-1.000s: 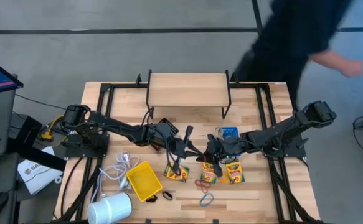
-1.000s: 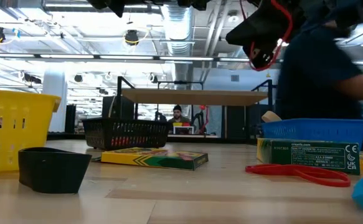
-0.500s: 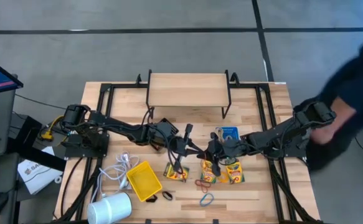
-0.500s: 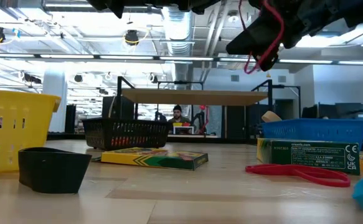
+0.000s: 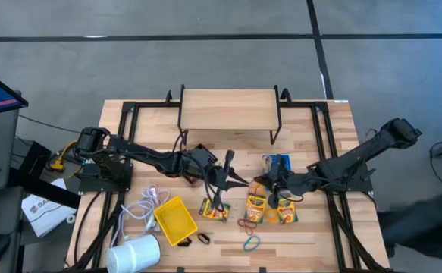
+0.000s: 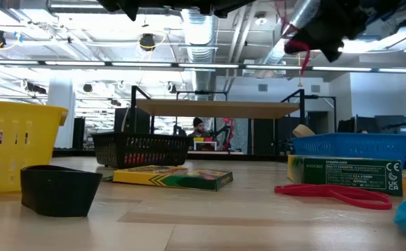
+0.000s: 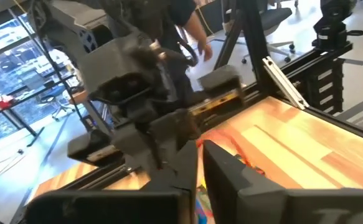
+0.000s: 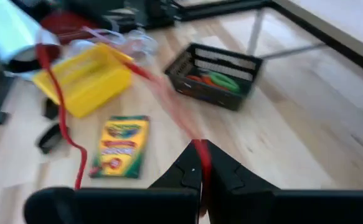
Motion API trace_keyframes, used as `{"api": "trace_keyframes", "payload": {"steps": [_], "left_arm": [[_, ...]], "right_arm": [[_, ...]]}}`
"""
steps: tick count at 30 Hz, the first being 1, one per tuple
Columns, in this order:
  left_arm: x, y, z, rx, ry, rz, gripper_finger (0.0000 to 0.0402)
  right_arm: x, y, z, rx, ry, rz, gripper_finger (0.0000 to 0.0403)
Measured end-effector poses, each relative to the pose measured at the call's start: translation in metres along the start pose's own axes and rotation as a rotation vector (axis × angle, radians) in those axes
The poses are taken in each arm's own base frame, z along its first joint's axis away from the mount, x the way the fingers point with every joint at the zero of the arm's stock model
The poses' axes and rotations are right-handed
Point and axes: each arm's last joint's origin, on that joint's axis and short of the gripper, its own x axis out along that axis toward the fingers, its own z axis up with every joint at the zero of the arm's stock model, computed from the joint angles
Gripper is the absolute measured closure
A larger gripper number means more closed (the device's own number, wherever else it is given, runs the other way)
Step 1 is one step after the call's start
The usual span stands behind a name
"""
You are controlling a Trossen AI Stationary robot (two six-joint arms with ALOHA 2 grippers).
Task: Pick & Place Office Desk Supplies
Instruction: Put the red rubber band into the blue bin
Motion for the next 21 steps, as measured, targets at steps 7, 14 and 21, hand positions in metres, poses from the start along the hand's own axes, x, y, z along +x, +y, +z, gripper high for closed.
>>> {"api": "trace_keyframes", "payload": {"steps": [7,14,21], "left_arm": [[0.0,-0.004,0.002,0.0,-0.01,-0.019,0.0278],[0.0,-0.004,0.002,0.0,-0.007,-0.013,0.0207],[0.0,-0.007,-0.007,-0.053,0.099,-0.006,0.0199]], "right_arm": [[-0.008,-0.008,-0.007,0.023,0.045,-0.102,0.0403],[-0.008,-0.011,-0.009,0.017,0.063,-0.129,0.0403],[-0.015,-0.021,-0.02,0.009,0.122,-0.262,0.0403]]}}
